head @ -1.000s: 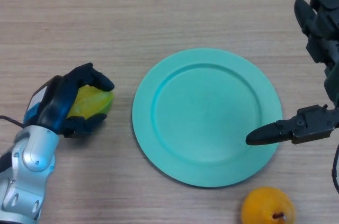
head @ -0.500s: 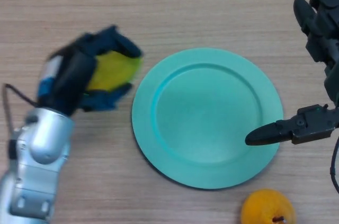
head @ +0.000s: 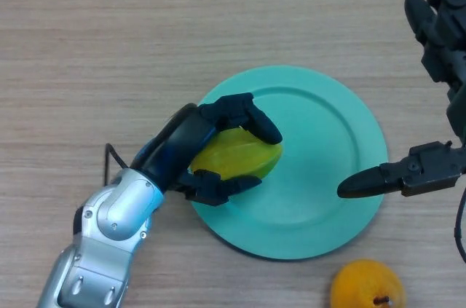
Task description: Pick up the yellow starfruit and place it on the plate
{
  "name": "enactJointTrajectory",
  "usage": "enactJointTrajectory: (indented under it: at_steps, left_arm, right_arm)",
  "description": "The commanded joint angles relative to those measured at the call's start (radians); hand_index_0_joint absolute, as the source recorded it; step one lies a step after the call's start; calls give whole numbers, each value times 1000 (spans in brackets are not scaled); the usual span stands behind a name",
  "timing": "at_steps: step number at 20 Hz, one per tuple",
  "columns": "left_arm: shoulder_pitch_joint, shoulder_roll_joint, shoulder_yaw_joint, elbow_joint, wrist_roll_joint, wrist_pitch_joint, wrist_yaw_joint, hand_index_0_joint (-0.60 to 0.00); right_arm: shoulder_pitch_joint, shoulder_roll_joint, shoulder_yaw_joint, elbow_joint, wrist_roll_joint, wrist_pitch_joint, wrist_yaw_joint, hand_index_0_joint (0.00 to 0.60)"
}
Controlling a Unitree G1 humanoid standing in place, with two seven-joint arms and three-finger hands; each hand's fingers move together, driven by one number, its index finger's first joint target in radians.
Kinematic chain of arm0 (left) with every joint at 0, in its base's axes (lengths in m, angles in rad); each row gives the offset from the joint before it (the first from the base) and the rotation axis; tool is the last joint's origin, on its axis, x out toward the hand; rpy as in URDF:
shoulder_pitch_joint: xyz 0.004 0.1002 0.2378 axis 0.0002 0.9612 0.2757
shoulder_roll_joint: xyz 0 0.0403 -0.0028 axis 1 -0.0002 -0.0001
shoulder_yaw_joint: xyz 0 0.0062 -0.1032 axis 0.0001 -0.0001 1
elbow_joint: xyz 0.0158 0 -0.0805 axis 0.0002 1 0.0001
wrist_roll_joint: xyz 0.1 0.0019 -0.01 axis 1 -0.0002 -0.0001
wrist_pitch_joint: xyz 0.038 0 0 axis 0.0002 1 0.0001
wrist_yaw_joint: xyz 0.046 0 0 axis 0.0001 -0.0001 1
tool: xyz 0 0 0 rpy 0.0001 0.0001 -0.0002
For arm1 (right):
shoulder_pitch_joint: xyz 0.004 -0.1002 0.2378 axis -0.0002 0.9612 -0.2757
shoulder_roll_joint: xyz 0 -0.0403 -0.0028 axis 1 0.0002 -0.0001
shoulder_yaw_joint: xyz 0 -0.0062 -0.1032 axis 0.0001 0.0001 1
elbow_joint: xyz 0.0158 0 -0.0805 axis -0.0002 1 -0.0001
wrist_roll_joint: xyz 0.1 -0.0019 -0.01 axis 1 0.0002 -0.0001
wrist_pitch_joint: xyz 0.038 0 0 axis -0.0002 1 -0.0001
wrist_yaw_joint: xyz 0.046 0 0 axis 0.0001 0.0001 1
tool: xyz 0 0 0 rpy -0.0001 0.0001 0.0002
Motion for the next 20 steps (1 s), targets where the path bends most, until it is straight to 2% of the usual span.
enactJointTrajectory:
  at_steps: [1,2,3,4,5,8,11,13,14,15,16,19,20]
  left_arm:
    - [-39,4,8,-49,-37,-113,69,-449]
    - [-40,4,7,-44,-36,-117,78,-300]
    - [-41,4,7,-41,-38,-119,86,-199]
    - [-37,4,8,-39,-44,-127,97,-58]
    - [-33,4,11,-40,-47,-133,102,0]
    - [-17,4,54,-52,31,-170,167,0]
    - [-1,4,108,-80,16,-178,185,0]
    - [1,25,154,-136,-55,-137,158,0]
    - [14,41,197,-194,-180,-105,132,0]
    - [17,47,215,-216,-229,-92,129,0]
    - [41,72,259,-260,-333,-75,115,0]
    - [60,114,329,-315,-461,-36,92,0]
    - [73,132,376,-362,-558,27,75,0]
  right_arm:
    - [-25,-26,-40,-60,16,-95,-25,0]
    - [-24,-26,-42,-61,15,-94,-24,0]
    - [-22,-27,-43,-62,13,-95,-23,0]
    - [-20,-27,-45,-63,9,-101,-22,0]
    - [-19,-28,-46,-64,4,-103,-20,0]
    - [-20,-28,-46,-59,0,-102,-15,0]
    - [-11,-28,-35,-44,-23,-115,-9,0]
    - [-24,-22,-28,-39,-24,-108,-10,0]
    - [-31,-18,-17,-22,-16,-121,-8,0]
    - [-35,-16,-16,-17,-8,-121,-6,0]
    - [-24,-13,-10,-12,22,-123,2,0]
    - [-26,-9,-1,26,36,-155,-16,0]
    - [-28,-10,7,38,13,-163,-15,0]
